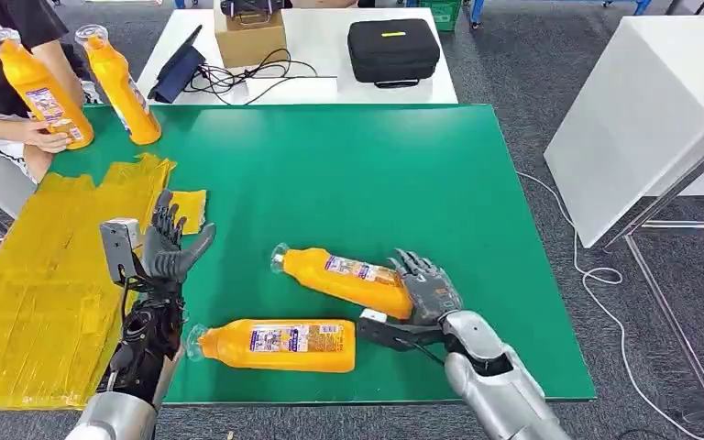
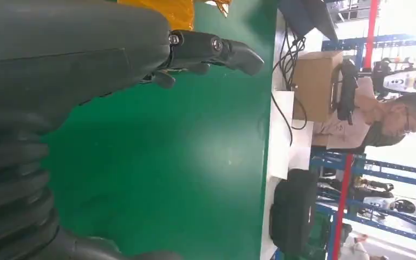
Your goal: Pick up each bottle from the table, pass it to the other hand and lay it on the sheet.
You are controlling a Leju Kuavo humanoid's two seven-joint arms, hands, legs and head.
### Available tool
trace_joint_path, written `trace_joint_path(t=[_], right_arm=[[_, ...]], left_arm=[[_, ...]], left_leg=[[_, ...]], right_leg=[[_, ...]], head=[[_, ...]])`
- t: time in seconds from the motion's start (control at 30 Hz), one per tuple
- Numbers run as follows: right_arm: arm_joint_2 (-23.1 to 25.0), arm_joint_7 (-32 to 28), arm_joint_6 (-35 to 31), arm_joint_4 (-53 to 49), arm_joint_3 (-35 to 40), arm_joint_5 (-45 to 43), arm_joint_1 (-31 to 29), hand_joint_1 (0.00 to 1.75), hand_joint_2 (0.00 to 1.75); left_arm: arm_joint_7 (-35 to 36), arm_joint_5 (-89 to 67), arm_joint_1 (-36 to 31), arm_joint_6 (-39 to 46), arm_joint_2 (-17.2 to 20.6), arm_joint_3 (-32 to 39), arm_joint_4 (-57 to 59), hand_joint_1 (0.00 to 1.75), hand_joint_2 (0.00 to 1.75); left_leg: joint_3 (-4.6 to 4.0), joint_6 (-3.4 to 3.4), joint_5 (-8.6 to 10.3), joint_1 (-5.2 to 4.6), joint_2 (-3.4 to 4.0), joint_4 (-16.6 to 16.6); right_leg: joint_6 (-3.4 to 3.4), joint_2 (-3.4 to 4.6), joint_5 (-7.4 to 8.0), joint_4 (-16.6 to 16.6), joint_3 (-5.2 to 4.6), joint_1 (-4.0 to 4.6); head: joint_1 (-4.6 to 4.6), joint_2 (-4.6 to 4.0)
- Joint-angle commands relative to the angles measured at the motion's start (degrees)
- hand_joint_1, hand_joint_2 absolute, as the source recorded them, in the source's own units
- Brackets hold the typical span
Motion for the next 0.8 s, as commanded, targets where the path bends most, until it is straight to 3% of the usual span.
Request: trace_joint_path(t=[0.03, 0.23, 0.8], right_arm=[[0.02, -2.3, 3.23, -3.41, 4.79, -4.15, -2.52, 0.0, 1.75], [0.22, -4.47, 4.83, -2.49, 7.15, -8.44, -5.11, 0.0, 1.75], [0.22, -4.47, 4.83, -2.49, 7.15, -8.44, -5.11, 0.0, 1.75]], left_arm=[[0.54, -0.43, -3.4, -0.09, -0.33, 1.13, 4.04, 0.0, 1.75], [0.41, -0.76, -4.1, 0.02, -0.32, 0.79, 4.58, 0.0, 1.75], [0.41, -0.76, -4.1, 0.02, -0.32, 0.79, 4.58, 0.0, 1.75]], left_leg=[[0.2, -0.07, -0.12, 0.01, 0.05, 0.03], [0.0, -0.02, -0.02, -0.01, 0.03, 0.0], [0.11, -0.04, -0.06, 0.0, -0.03, -0.01]], right_leg=[[0.01, -0.04, -0.12, 0.03, 0.19, 0.02], [0.02, -0.01, -0.02, 0.02, -0.01, 0.0], [0.02, -0.1, -0.08, 0.0, 0.13, 0.0]], head=[[0.0, 0.0], [0.02, 0.0], [0.02, 0.0]])
